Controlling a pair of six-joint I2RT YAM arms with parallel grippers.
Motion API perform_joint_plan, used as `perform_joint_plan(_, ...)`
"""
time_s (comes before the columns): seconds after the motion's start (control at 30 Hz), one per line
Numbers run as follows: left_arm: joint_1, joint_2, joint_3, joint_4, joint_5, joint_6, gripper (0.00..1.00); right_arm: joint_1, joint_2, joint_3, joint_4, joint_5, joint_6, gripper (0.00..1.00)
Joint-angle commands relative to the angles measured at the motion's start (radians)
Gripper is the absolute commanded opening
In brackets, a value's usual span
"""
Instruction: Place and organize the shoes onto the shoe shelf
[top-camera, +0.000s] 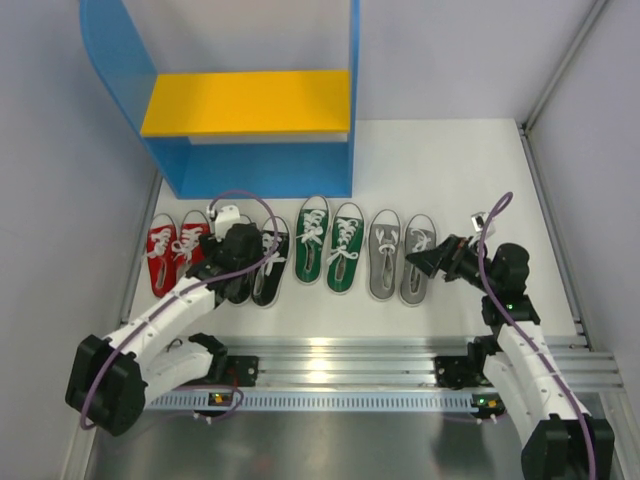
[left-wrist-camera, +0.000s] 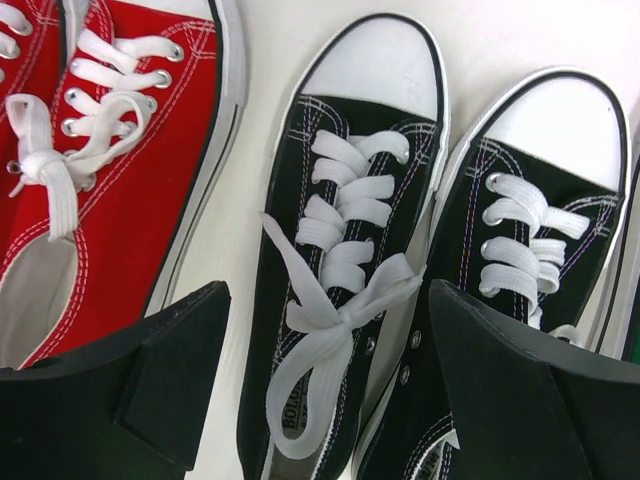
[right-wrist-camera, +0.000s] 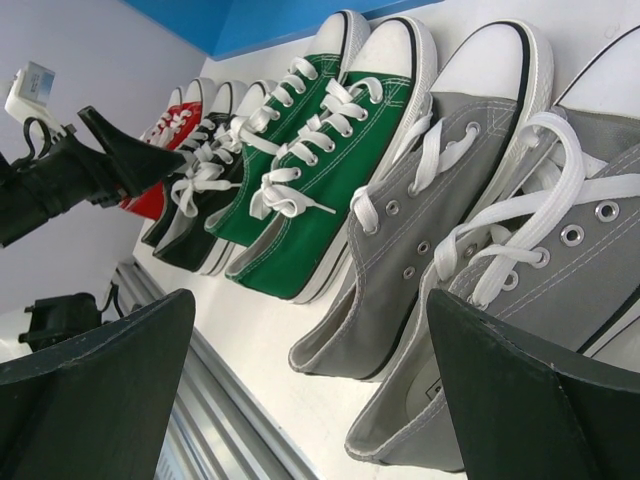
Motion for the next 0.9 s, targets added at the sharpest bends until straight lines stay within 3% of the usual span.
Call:
perform_joint_plan(0.0, 0.018, 0.024, 0.041, 0.017, 0.041, 0.025, 0.85, 0.010, -0.007, 0.016, 0.026, -0.013, -0.016, 0.99)
perform_joint_plan(0.23, 0.079, 0.148, 0.090, 0.031, 0.210, 0.066, 0.76, 0.008, -0.013, 0.015, 0.012, -0.010, -0.019, 0.99)
perform_joint_plan(0.37, 0.130, 0.185, 0.106, 0.037, 0.234, 0.068, 0.60, 0.010, -0.021, 0.013, 0.000, -0.004, -0.026, 0.99)
perform_joint_plan(0.4, 0.150, 0.184, 0.096, 0.046, 0.240, 0.066, 0.54, 0.008, -0.024, 0.013, -0.001, -0.004, -0.026, 1.00)
perform_joint_plan(0.43, 0.159, 0.183, 0.095, 0.049, 0.252, 0.066, 0.36, 0.008, -0.026, 0.012, -0.001, -0.002, -0.027, 0.99)
perform_joint_plan(0.5, 0.170, 0.174, 0.093, 0.048, 0.259, 0.066, 0.21, 0.008, -0.024, 0.012, -0.001, -0.001, -0.026, 1.00)
perform_joint_plan(0.57, 0.170, 0.145, 0.090, 0.044, 0.273, 0.057, 0.00, 0.008, -0.023, 0.010, 0.002, 0.002, -0.026, 1.00)
perform_joint_plan(0.87, 0.147, -0.072, 0.196, -0.153, 0.314, 0.013, 0.00, 0.008, -0.027, 0.004, 0.011, 0.001, -0.021, 0.99)
